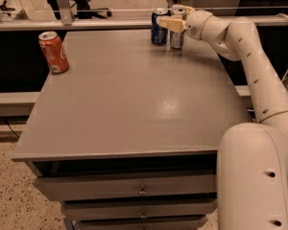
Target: Move redbull can near pepsi can
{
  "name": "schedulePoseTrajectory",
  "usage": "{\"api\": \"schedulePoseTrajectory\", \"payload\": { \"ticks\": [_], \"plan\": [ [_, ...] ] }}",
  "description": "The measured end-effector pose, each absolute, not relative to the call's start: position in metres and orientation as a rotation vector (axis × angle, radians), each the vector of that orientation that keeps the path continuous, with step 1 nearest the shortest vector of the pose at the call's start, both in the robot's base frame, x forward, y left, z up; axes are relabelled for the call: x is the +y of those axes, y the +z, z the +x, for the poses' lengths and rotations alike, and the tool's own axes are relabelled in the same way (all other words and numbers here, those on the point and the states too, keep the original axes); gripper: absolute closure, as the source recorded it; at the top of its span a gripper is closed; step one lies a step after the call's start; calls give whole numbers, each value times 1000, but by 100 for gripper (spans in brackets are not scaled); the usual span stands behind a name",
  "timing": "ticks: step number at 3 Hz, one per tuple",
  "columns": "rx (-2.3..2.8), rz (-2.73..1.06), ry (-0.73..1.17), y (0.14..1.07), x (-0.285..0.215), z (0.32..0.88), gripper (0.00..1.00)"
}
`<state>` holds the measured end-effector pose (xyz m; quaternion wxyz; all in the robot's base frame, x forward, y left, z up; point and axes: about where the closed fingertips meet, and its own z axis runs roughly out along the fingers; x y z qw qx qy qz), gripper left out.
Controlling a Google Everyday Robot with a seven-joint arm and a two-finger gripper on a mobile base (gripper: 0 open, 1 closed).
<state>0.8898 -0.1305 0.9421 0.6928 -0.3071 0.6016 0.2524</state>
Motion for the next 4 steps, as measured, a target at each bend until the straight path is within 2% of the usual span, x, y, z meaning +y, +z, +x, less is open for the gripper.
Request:
{"api": "schedulePoseTrajectory", "payload": {
  "ticks": [1,2,3,4],
  "plan": [
    [1351,-686,582,939,-128,889,12],
    [1368,-691,604,932,-126,887,0],
    [1387,-704,622,927,-130,879,0],
    [1388,-762,614,945,-160,849,0]
  ]
}}
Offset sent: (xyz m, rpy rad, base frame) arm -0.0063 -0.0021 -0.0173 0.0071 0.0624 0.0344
